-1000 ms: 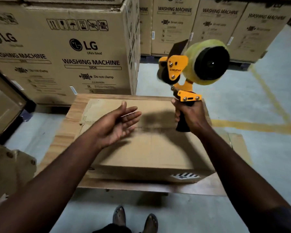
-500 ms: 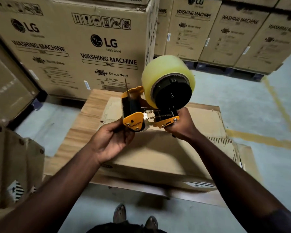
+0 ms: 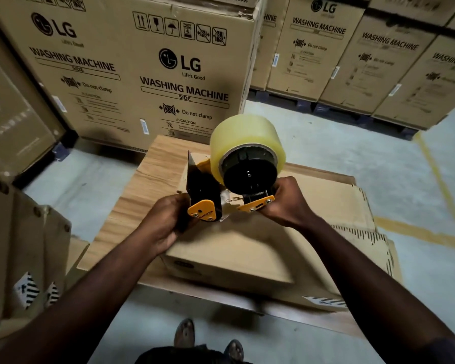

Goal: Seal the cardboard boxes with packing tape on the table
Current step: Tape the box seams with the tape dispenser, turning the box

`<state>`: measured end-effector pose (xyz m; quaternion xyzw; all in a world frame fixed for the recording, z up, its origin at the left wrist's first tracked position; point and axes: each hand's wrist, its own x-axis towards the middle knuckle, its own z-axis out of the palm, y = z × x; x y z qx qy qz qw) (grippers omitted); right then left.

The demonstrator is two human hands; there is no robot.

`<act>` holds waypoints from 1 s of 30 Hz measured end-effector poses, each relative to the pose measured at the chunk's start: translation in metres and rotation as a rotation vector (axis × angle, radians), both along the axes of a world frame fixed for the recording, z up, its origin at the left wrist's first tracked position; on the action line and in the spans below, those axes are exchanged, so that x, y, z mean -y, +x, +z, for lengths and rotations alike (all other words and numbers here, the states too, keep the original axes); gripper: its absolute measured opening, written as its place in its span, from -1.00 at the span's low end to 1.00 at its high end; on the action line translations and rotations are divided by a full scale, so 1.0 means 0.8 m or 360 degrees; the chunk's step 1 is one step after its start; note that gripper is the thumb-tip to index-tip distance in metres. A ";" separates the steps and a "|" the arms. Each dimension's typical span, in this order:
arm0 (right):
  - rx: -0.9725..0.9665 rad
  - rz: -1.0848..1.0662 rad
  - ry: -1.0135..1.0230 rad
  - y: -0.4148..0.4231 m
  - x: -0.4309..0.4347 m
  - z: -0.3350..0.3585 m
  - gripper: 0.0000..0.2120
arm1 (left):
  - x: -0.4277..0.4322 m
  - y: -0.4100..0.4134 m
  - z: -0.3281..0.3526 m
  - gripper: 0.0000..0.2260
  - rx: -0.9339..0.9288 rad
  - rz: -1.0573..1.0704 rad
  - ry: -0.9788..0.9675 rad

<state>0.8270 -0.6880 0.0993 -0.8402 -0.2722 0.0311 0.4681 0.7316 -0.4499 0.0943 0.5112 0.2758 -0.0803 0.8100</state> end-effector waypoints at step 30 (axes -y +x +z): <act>0.0168 -0.0118 -0.1111 0.036 -0.035 -0.033 -0.71 | -0.100 0.067 -0.138 -0.69 -0.0175 -0.0406 0.0264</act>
